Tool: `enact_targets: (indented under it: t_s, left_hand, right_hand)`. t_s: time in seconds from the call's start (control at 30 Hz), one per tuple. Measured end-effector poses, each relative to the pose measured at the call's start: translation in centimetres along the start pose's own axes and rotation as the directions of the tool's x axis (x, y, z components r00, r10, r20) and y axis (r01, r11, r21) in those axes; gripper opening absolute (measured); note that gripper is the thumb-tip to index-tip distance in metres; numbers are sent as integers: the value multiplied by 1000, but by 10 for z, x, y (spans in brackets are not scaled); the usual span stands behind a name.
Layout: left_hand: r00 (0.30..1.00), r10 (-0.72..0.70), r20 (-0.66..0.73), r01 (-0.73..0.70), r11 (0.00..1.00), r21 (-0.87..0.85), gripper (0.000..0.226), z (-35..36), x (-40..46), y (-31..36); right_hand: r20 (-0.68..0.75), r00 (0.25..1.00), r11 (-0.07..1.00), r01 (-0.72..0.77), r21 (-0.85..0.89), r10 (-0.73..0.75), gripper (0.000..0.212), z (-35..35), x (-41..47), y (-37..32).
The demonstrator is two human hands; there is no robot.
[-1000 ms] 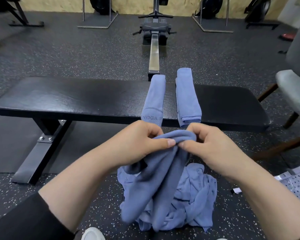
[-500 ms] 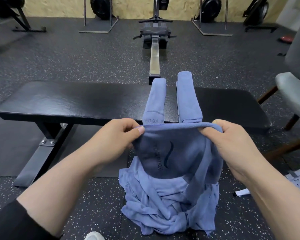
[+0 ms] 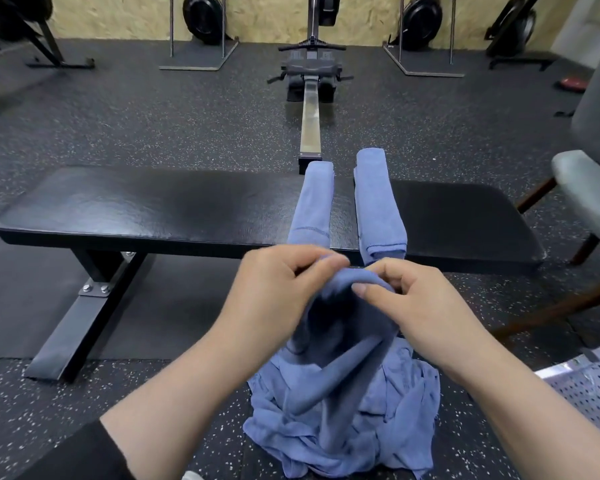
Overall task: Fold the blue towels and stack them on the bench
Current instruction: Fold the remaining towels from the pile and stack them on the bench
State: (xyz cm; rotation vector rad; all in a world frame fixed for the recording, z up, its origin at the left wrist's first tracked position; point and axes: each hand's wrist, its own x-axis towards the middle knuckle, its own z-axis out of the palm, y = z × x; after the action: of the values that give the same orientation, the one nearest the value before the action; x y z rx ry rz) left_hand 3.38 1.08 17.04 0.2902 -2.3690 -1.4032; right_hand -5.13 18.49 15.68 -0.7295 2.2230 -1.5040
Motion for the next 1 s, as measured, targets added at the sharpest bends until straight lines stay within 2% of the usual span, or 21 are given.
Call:
enact_targets:
  t_s: [0.07,0.13,0.2,0.27,0.4,0.47,0.6,0.77,0.93,1.0]
  left_hand:
    - [997,65,37,-68,994,89,10,9,-4,1]
    - [997,34,67,-44,989,144,25,13,-4,3]
    - [985,1,170,-43,969,244,36,14,-3,4]
    - [972,-22,234,-60,940,336,26,14,-2,2]
    - [973,-72,218,-41,879,474,31,8,2,-2]
    - [974,-76,214,-49,851,523,34,2,5,-2]
    - [991,-86,106,17,847,532,42,-13,10,-7]
    - [990,-110,-87,138,869,476,36,-28,13,-16]
    - [993,-86,-81,114,884,453,27,-24,8,-15]
    - [998,-58,2,53,926,375,24,-17,5,-8]
  right_hand:
    - [-11,1000,999,21,-25,-21,10,3,1,-1]
    - [0,999,998,40,-44,-40,11,4,1,-1]
    - [5,999,998,44,-42,-44,16,4,0,-3]
    - [3,1000,999,28,-21,-28,18,2,-1,-3]
    - [48,999,999,-15,-45,17,8,-1,-1,0]
    - [83,996,997,-35,-68,41,18,-5,-1,1]
    - [132,989,987,-43,-153,64,28,-17,1,2]
    - [170,983,988,-39,-147,65,15,-18,0,9]
    - [25,1000,994,-7,-108,9,12,-11,0,7]
    - [6,1000,993,21,-115,-20,14,-8,-1,5]
